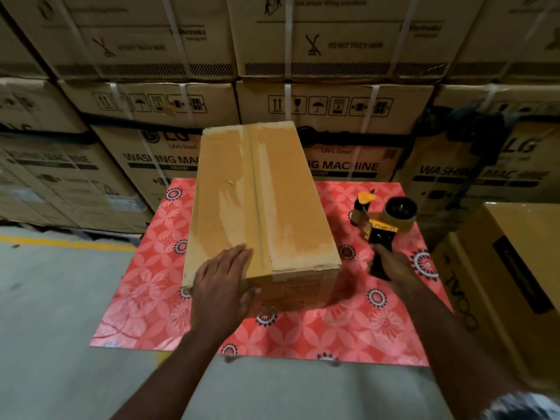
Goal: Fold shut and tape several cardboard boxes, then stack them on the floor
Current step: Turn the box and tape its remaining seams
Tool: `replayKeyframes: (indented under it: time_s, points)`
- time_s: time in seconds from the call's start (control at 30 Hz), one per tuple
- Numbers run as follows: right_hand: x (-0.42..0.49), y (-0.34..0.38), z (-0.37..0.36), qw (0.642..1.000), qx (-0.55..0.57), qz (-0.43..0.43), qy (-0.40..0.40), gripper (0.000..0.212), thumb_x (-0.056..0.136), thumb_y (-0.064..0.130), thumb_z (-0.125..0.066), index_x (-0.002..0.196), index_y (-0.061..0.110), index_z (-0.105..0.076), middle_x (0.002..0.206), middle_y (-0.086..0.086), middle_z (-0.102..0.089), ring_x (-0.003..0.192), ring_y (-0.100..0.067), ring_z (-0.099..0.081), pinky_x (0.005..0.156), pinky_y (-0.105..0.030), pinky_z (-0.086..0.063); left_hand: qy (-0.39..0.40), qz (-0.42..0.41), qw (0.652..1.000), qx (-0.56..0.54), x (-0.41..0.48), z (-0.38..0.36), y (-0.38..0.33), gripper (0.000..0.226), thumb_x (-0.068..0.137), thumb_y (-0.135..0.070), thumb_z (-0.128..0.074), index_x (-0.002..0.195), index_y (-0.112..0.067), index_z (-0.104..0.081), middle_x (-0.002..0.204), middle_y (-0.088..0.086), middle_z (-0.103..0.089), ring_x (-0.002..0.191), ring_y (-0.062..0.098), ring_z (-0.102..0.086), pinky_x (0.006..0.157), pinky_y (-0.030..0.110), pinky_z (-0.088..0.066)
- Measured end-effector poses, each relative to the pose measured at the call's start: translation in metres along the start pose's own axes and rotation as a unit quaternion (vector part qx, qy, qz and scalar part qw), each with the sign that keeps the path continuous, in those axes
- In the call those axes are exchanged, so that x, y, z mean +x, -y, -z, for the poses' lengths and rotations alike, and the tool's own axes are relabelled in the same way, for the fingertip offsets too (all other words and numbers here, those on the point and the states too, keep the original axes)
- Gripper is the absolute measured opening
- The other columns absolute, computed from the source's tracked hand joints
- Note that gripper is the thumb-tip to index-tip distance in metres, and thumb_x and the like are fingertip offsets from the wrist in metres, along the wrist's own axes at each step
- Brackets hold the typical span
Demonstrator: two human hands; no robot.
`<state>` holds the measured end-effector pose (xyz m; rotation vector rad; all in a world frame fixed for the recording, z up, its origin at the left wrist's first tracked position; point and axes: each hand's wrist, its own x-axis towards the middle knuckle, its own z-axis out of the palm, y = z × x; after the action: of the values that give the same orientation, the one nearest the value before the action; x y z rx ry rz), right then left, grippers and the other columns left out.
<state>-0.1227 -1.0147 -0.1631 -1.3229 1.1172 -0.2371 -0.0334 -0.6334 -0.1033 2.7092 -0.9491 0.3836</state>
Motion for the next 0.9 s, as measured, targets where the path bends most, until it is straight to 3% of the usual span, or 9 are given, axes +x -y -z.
replayKeyframes:
  time_s: [0.13,0.23,0.33,0.43,0.53,0.63,0.73,0.83,0.9]
  points:
    - [-0.064,0.056,-0.012,0.975,-0.070,0.208,0.017,0.018,0.095,0.022,-0.068,0.095,0.004,-0.066,0.082,-0.021,-0.070,0.067,-0.029,-0.069,0.060,-0.036,-0.058,-0.003,0.027,0.998,-0.053,0.003,0.002,-0.002,0.056,0.095,-0.060,-0.052,0.143,-0.030,-0.053,0.149,-0.013,-0.049,0.138,0.013,-0.044,0.110,0.040,-0.032]
    - [-0.097,0.102,-0.026,0.956,-0.083,0.268,0.084,0.006,0.090,0.005,-0.072,0.095,0.006,-0.067,0.070,-0.012,-0.069,0.054,-0.018,-0.065,0.053,-0.030,-0.054,-0.039,0.119,0.938,-0.322,0.011,0.019,-0.007,0.037,0.100,-0.050,-0.047,0.125,-0.030,-0.067,0.128,-0.015,-0.066,0.121,0.004,-0.058,0.101,0.036,-0.046]
    - [-0.127,0.129,-0.064,0.929,-0.107,0.340,0.097,0.037,0.081,-0.011,-0.071,0.080,0.026,-0.067,0.053,0.011,-0.065,0.044,0.001,-0.057,0.048,-0.018,-0.047,-0.033,0.284,0.716,-0.637,0.029,0.050,-0.013,0.033,0.105,-0.041,-0.045,0.116,-0.020,-0.068,0.116,0.001,-0.074,0.107,0.018,-0.071,0.089,0.034,-0.055]
    - [-0.152,0.121,-0.102,0.886,-0.157,0.402,0.171,0.035,0.076,-0.010,-0.077,0.088,0.023,-0.075,0.068,0.024,-0.068,0.065,0.016,-0.062,0.064,-0.007,-0.047,0.074,0.362,0.489,-0.790,0.045,0.074,-0.012,0.039,0.107,-0.043,-0.036,0.111,-0.015,-0.063,0.111,0.009,-0.075,0.098,0.020,-0.074,0.087,0.033,-0.057]
    - [-0.159,0.104,-0.129,0.851,-0.235,0.408,0.232,0.018,0.076,0.021,-0.083,0.080,0.036,-0.074,0.074,0.018,-0.071,0.076,0.010,-0.063,0.070,-0.026,-0.055,0.072,0.403,0.353,-0.841,0.039,0.078,0.001,0.036,0.105,-0.010,-0.033,0.090,-0.011,-0.066,0.091,0.006,-0.074,0.076,0.018,-0.074,0.073,0.027,-0.061]
    - [-0.159,0.095,-0.146,0.834,-0.275,0.414,0.239,0.009,0.070,0.050,-0.078,0.071,0.047,-0.070,0.073,0.017,-0.072,0.078,0.004,-0.067,0.065,-0.037,-0.056,0.064,0.405,0.341,-0.846,0.017,0.075,0.021,0.010,0.074,0.004,-0.076,0.083,0.001,-0.075,0.086,0.013,-0.075,0.068,0.020,-0.074,0.061,0.025,-0.062]
    - [-0.163,0.094,-0.156,0.818,-0.298,0.421,0.254,0.021,0.067,0.053,-0.077,0.073,0.034,-0.070,0.072,0.010,-0.072,0.071,-0.005,-0.069,0.062,-0.039,-0.054,0.080,0.371,0.336,-0.862,-0.002,0.069,0.050,0.071,0.021,-0.005,-0.101,0.087,0.007,-0.078,0.097,0.020,-0.075,0.078,0.027,-0.077,0.061,0.031,-0.062]
    - [-0.165,0.092,-0.162,0.805,-0.321,0.420,0.271,0.023,0.065,0.050,-0.078,0.075,0.030,-0.071,0.072,0.008,-0.072,0.067,-0.007,-0.068,0.059,-0.037,-0.054,0.081,0.398,0.330,-0.852,-0.007,0.078,0.059,0.027,0.080,-0.022,-0.075,0.091,0.002,-0.080,0.105,0.019,-0.075,0.086,0.030,-0.076,0.067,0.042,-0.064]
    - [-0.164,0.089,-0.165,0.792,-0.346,0.429,0.264,0.019,0.068,0.047,-0.078,0.065,0.037,-0.063,0.063,0.012,-0.065,0.060,-0.002,-0.060,0.053,-0.031,-0.045,0.075,0.440,0.354,-0.822,-0.009,0.076,0.060,0.048,0.105,-0.026,-0.040,0.094,0.003,-0.077,0.097,0.018,-0.076,0.076,0.028,-0.077,0.065,0.041,-0.063]
